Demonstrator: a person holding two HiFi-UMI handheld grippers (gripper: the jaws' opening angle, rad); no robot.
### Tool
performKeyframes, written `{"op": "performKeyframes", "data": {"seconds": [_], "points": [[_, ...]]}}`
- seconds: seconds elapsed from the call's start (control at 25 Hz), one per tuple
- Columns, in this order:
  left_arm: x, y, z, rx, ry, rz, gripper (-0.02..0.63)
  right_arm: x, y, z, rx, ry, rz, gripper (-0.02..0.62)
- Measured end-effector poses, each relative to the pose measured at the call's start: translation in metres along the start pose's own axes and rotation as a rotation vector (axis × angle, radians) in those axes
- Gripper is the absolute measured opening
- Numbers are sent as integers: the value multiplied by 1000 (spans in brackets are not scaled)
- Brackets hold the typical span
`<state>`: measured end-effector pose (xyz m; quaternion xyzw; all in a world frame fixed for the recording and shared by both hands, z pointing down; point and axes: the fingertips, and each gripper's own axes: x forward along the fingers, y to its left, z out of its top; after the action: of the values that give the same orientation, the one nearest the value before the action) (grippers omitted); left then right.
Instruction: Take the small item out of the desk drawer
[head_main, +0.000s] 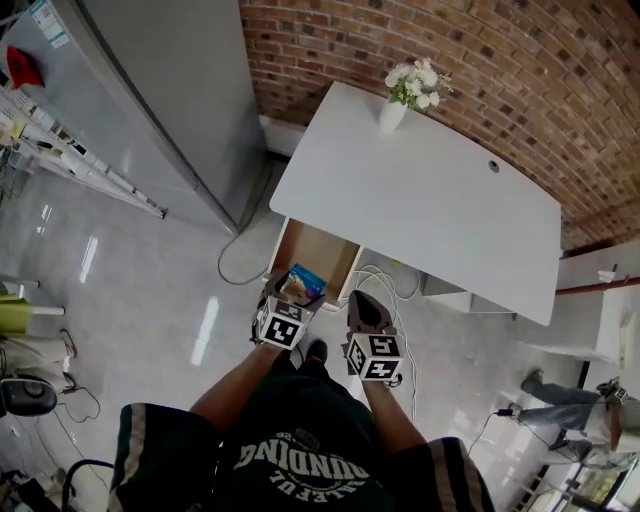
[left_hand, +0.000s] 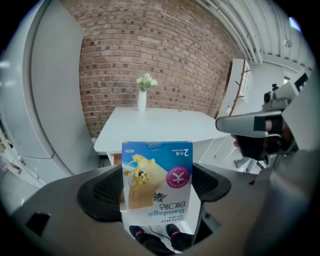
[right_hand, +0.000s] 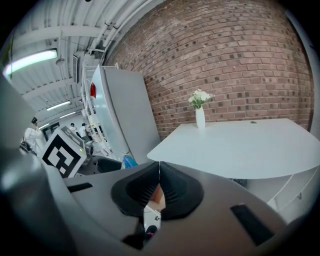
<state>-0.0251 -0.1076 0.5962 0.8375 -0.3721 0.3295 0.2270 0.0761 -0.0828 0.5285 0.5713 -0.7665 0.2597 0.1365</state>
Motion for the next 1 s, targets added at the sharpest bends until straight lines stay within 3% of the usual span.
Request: {"op": "performKeyframes", "data": {"seconds": [0.48, 1.0], "points": [[-74, 22, 74, 34, -222, 102, 433, -19, 8, 54, -105, -122, 57, 25], [-106, 37, 116, 51, -337, 157, 433, -27, 10, 104, -144, -219, 60, 25]]}}
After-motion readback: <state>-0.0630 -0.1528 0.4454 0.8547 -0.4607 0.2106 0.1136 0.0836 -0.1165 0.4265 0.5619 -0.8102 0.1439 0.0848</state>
